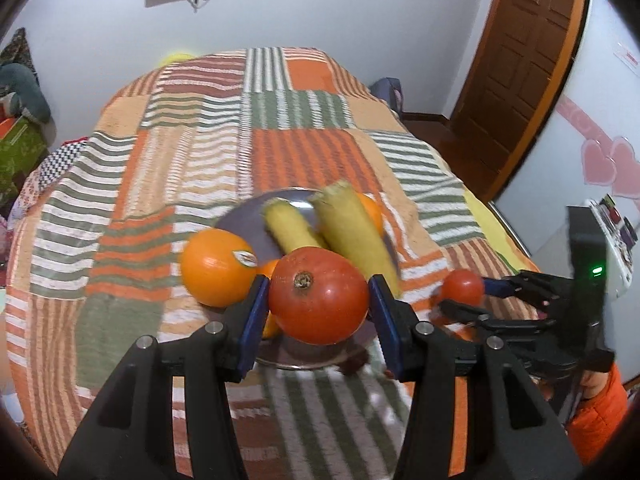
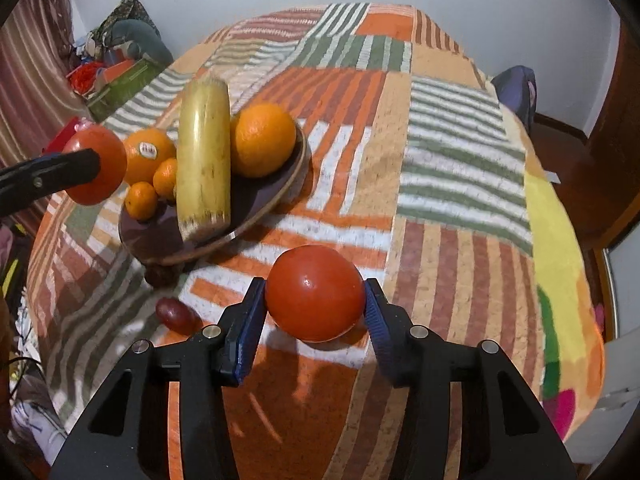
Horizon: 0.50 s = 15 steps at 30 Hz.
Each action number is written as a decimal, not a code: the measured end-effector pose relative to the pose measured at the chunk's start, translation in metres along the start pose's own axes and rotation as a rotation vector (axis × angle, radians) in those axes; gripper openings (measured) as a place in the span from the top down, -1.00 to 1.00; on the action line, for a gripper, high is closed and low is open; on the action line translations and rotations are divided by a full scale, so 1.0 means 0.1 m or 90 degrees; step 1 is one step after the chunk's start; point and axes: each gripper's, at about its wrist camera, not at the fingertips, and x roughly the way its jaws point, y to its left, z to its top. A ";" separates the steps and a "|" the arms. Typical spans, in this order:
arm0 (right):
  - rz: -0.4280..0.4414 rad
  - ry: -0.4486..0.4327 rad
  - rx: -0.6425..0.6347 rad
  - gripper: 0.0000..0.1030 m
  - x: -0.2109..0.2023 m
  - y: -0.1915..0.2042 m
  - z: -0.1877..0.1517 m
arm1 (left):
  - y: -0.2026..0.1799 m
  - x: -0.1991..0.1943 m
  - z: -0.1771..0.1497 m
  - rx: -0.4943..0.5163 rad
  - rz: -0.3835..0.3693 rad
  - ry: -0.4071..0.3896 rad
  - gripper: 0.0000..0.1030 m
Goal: Organize fruits
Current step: 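Grasp the large red tomato with the left gripper while the right grasps the other tomato, then place the tomato on the plate with the left gripper while the right places its tomato there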
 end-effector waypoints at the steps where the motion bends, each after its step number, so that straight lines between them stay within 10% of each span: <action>1: 0.000 -0.011 0.000 0.13 -0.05 0.00 0.06 | 0.05 -0.01 0.02 -0.003 0.006 -0.003 0.03; 15: 0.016 -0.112 -0.046 0.13 -0.16 0.26 0.78 | 0.48 0.00 0.42 -0.008 0.050 -0.043 0.03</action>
